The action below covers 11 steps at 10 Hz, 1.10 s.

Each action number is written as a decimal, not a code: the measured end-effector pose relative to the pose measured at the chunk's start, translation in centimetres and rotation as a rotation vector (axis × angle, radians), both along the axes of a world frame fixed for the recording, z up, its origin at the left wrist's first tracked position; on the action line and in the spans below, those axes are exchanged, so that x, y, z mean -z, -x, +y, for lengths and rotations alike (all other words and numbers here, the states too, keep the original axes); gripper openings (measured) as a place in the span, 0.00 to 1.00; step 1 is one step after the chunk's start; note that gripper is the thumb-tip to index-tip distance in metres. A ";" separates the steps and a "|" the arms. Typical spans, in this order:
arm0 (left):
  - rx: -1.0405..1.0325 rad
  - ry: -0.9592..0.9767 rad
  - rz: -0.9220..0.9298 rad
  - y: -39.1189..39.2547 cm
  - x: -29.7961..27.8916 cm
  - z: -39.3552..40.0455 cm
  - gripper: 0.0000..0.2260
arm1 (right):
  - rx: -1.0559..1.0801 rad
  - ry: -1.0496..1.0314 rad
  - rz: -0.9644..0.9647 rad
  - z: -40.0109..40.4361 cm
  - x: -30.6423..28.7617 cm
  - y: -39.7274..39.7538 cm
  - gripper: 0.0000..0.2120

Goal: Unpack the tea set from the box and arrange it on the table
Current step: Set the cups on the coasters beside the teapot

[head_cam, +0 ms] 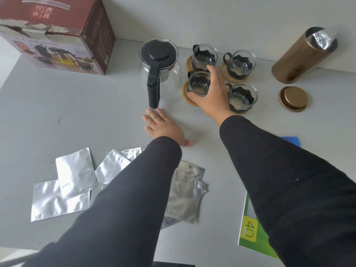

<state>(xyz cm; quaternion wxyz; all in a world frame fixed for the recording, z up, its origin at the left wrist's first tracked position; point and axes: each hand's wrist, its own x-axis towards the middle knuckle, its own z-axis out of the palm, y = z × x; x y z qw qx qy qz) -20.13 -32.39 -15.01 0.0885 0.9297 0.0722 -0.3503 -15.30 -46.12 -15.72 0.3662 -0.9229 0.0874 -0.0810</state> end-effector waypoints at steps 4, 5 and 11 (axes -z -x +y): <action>0.003 -0.031 0.014 -0.2 0.2 -0.3 0.63 | -0.004 0.056 0.016 0.4 0.4 -0.3 0.42; -0.006 -0.036 0.013 -0.4 0.2 -0.5 0.63 | 0.020 0.180 -0.054 0.4 0.0 0.1 0.42; -0.020 0.170 -0.330 4.4 -3.6 8.0 0.36 | 0.074 0.143 -0.020 1.0 -5.0 12.4 0.33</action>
